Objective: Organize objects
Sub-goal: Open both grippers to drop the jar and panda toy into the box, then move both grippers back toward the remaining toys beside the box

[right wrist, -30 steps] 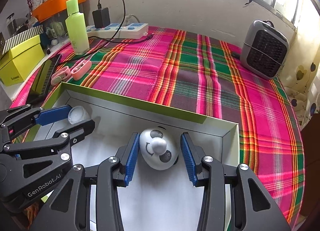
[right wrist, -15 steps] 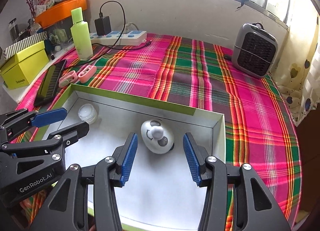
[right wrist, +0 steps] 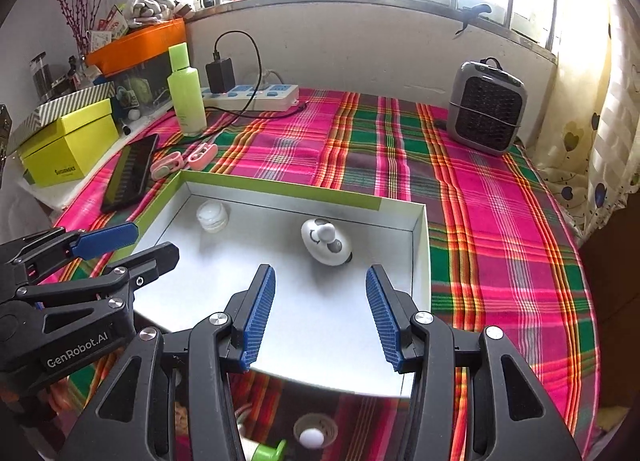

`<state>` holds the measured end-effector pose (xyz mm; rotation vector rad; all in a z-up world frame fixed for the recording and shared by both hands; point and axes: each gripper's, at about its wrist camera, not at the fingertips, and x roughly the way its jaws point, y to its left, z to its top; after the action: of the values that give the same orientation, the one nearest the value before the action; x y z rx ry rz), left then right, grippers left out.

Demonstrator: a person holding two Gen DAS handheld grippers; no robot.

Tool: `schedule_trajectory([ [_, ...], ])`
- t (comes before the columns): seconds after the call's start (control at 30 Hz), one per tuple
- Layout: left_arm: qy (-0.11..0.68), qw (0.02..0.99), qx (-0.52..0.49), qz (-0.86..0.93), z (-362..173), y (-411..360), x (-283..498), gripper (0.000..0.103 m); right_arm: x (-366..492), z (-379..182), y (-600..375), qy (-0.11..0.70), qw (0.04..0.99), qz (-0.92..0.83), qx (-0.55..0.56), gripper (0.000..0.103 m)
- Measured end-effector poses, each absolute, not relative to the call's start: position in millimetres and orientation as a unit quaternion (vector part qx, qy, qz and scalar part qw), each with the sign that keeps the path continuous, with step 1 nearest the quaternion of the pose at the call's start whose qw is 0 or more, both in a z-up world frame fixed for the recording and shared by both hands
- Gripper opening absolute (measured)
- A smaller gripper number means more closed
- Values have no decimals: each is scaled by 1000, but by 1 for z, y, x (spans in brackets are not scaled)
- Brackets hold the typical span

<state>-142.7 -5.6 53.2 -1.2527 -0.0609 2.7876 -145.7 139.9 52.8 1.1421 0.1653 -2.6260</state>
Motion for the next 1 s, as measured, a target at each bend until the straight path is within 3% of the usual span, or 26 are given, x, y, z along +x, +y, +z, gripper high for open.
schedule_trajectory([
  [1.0,-48,38,-400,914,46,-41,-65,49,-65,47,171,29,128,-917,376,49],
])
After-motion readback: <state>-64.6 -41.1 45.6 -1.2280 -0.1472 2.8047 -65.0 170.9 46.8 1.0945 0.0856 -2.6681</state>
